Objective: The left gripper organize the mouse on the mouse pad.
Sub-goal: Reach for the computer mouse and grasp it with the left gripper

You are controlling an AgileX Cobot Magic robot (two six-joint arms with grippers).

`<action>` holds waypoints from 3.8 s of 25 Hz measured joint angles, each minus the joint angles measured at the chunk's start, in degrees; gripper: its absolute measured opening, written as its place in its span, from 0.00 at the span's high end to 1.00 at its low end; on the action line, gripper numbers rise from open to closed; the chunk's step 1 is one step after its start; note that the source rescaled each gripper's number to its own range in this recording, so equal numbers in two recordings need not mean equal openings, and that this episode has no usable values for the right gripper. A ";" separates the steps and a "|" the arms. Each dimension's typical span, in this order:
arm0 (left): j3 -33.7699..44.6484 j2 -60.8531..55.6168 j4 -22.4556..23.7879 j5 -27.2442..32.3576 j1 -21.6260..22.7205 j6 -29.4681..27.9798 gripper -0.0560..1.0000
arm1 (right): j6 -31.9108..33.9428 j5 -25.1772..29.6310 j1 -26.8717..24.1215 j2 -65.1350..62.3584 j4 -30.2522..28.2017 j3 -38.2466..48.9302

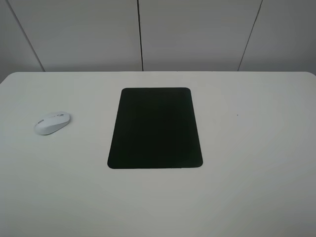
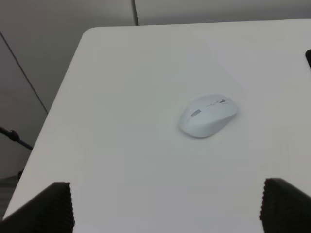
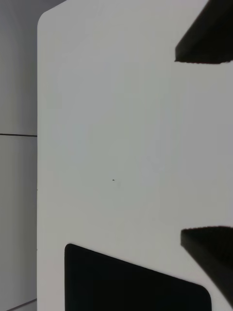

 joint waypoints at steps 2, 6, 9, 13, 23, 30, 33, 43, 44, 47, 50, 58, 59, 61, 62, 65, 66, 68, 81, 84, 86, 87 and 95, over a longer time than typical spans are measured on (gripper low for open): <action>0.00 0.00 0.84 -0.05 0.00 0.00 0.00 | 0.00 0.00 0.00 0.00 0.00 0.00; 0.00 2.33 1.44 -0.46 0.00 0.07 0.00 | 0.00 0.00 0.00 0.00 0.00 0.00; -0.15 9.53 0.10 -0.93 0.00 3.17 0.00 | 0.00 0.00 0.00 0.00 0.00 0.00; -1.65 20.71 -0.46 -5.48 -2.25 8.63 0.00 | 0.00 0.00 0.00 0.00 0.00 0.00; -13.62 58.04 -0.39 -10.66 -4.00 20.34 0.00 | 0.00 0.00 0.00 0.00 0.00 0.00; -22.80 77.92 -0.25 -10.95 -4.00 30.65 0.00 | 0.00 0.00 0.00 0.00 0.00 0.00; -23.96 82.95 0.10 -11.15 -4.00 36.70 0.00 | 0.00 0.00 0.00 0.00 0.00 0.00; -25.81 91.55 1.70 -15.10 -3.07 45.27 0.00 | 0.00 0.00 0.00 0.00 -0.05 0.00; -26.24 92.00 1.29 -16.22 -2.61 45.68 0.00 | 0.00 0.00 0.00 0.00 -0.05 0.00; -27.41 92.69 0.52 -20.38 -2.19 46.50 0.00 | 0.00 0.00 0.00 0.00 -0.05 0.00; -28.81 94.15 0.34 -21.37 -2.19 46.62 0.00 | 0.00 0.00 0.00 0.00 -0.05 0.00; -29.32 101.90 -2.37 -23.68 -2.19 51.84 0.00 | 0.00 0.00 0.00 0.00 -0.05 0.00; -29.54 102.76 -2.58 -24.09 -2.19 52.73 0.00 | 0.00 0.00 0.00 0.00 -0.05 0.00; -30.38 104.40 -3.60 -24.37 -2.19 54.16 0.00 | 0.00 0.00 0.00 0.00 -0.05 0.00; -31.01 105.27 -4.11 -24.37 -2.19 54.32 0.00 | 0.00 0.00 0.00 0.00 -0.05 0.00; -32.82 107.32 -5.61 -24.43 -2.19 54.53 0.00 | 0.00 0.00 0.00 0.00 -0.05 0.00; -33.42 107.97 -6.08 -24.43 -2.19 54.53 0.00 | 0.00 0.00 0.00 0.00 -0.05 0.00; -34.14 109.17 -6.96 -24.43 -2.19 54.53 0.00 | 0.00 0.00 0.00 0.00 -0.05 0.00; -34.50 114.29 -8.23 -26.95 -2.13 55.78 0.00 | 0.00 0.00 0.00 0.00 -0.05 0.00; -34.50 115.30 -8.23 -27.51 -2.13 55.77 0.00 | 0.00 0.00 0.00 0.00 -0.05 0.00; -34.50 115.59 -8.23 -27.53 -2.08 55.77 0.00 | 0.00 0.00 0.00 0.00 -0.05 0.00; -34.50 115.72 -8.23 -27.59 -2.01 55.77 0.00 | 0.00 0.00 0.00 0.00 -0.05 0.00; -34.54 117.55 -9.72 -28.95 -1.53 55.79 0.00 | 0.00 0.00 0.00 0.00 -0.05 0.00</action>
